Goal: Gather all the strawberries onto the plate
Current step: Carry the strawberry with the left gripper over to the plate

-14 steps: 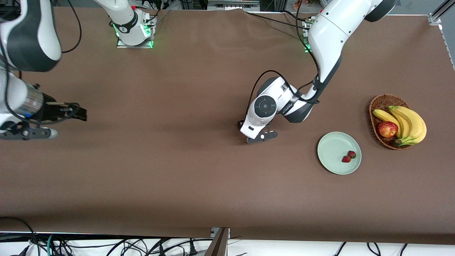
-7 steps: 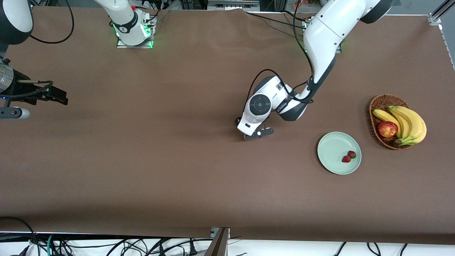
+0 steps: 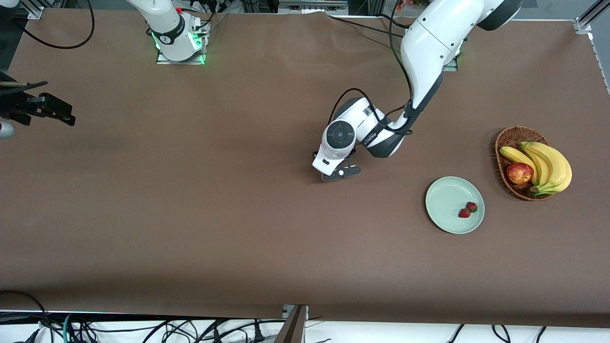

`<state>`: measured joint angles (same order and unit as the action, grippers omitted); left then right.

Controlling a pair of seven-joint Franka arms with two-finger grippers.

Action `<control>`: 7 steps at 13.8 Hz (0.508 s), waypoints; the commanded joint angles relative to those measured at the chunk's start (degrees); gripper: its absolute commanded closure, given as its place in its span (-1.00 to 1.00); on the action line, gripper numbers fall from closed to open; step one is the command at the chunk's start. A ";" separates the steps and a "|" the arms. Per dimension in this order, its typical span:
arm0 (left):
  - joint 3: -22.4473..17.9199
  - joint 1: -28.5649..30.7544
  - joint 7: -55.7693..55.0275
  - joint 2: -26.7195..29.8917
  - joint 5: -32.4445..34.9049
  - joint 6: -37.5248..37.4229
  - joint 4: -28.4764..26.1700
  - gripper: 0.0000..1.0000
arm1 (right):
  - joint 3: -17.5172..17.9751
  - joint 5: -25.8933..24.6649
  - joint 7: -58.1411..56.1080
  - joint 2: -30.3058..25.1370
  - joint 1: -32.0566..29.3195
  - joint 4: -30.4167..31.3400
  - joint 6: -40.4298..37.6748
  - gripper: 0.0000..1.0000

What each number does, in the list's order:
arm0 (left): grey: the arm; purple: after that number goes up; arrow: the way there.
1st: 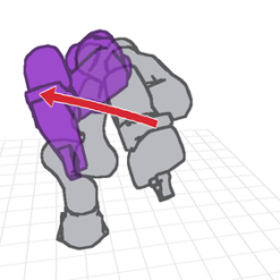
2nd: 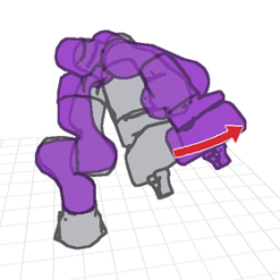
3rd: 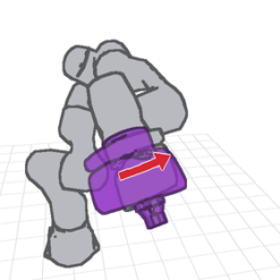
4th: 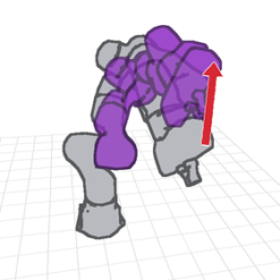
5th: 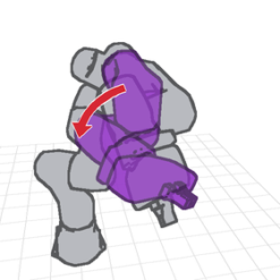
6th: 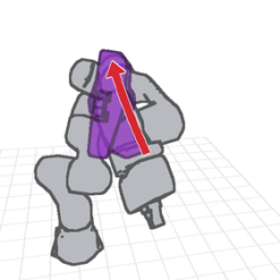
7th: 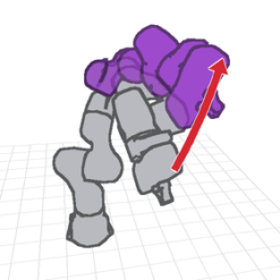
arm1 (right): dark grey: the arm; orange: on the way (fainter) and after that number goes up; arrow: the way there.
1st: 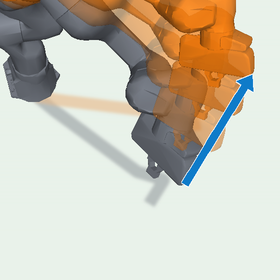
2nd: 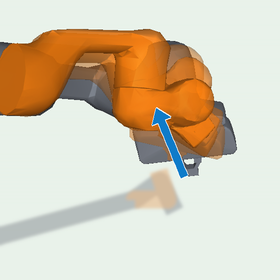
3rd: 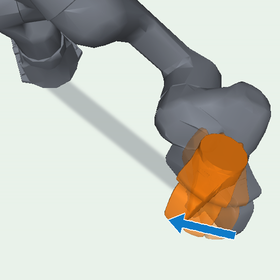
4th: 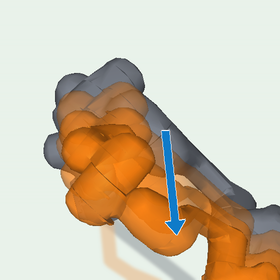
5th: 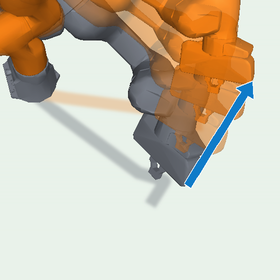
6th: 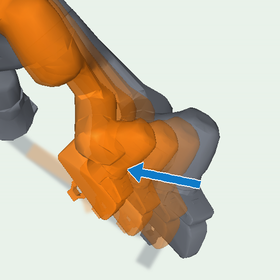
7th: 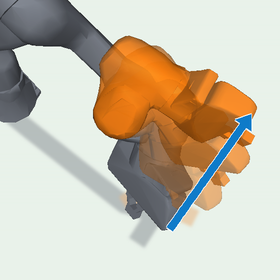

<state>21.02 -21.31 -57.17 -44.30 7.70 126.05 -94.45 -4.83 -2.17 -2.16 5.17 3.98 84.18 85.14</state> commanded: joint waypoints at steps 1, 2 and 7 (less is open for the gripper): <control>-0.10 0.04 -0.75 1.06 1.09 0.16 -1.09 0.19 | 1.23 -0.38 2.41 -1.74 -0.99 1.77 -1.29 -1.00; -0.10 -0.05 -0.58 1.06 1.09 0.16 -1.09 0.59 | 1.23 -0.38 2.77 -1.74 -0.99 1.77 -1.46 -1.00; -0.27 0.83 0.04 4.56 1.18 -4.92 0.14 1.00 | 2.99 0.68 5.50 -1.83 -0.99 1.86 -1.99 -1.00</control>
<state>20.95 -21.06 -57.14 -43.55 7.76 124.97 -94.17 -3.11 -2.08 1.68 4.87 3.93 84.69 83.83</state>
